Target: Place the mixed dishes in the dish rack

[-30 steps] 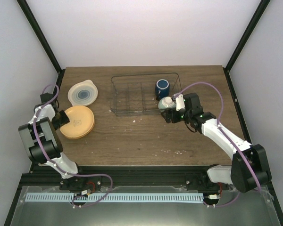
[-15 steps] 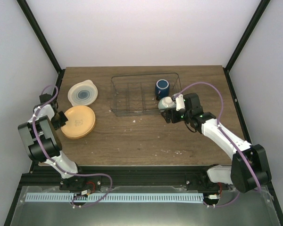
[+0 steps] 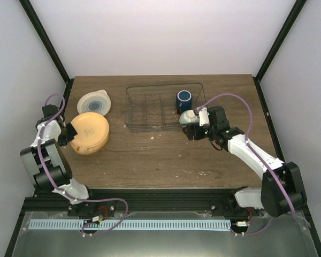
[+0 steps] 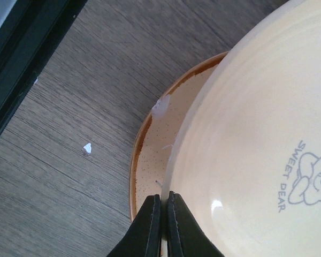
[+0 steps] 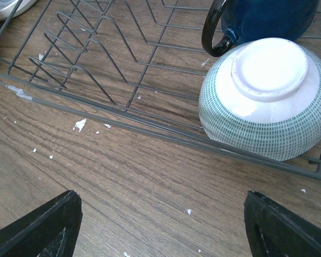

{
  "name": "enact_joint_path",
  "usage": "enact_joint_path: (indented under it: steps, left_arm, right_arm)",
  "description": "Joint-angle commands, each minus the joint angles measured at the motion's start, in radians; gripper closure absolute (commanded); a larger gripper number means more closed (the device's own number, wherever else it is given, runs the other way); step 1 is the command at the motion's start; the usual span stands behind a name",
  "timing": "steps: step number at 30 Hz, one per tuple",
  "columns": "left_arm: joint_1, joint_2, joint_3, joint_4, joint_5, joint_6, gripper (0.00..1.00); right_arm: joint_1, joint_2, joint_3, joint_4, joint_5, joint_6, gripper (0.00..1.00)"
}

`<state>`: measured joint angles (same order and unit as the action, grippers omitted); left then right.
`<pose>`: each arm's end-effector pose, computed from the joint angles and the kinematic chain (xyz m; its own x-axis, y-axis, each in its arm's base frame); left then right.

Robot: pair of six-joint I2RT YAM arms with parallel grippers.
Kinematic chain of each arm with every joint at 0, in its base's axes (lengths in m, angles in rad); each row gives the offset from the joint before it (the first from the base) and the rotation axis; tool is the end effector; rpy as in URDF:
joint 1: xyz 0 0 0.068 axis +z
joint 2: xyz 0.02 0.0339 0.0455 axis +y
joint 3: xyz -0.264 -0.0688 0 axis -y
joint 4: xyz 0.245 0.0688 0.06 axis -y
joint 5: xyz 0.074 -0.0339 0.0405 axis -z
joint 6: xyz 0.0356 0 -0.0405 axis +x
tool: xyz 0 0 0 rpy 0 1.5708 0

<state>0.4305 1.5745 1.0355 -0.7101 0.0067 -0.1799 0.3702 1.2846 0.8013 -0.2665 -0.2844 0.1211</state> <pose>0.2697 0.1236 0.1993 -0.7739 -0.5523 -0.3099 -0.5630 0.8241 -0.0628 0.2476 0.1068 0.2323 -0.6958 -0.1456 -0.7034 -0.4580 0.8443 0.2782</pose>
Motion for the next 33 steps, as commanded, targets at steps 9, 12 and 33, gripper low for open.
enact_joint_path:
  steps: [9,12,33]
  left_arm:
    - [0.001,-0.063,-0.032,0.071,0.201,-0.051,1.0]
    - [0.003,-0.069,-0.04,0.088,0.246,-0.066,1.0]
    - [0.111,-0.269,-0.014,0.136,0.527,-0.135,1.0]
  right_arm:
    - [0.011,0.035,0.007,0.039,-0.038,-0.008,0.16]
    - [0.012,0.046,0.004,0.046,-0.048,-0.009,0.16]
    - [0.013,0.081,0.04,0.151,-0.357,0.005,0.14]
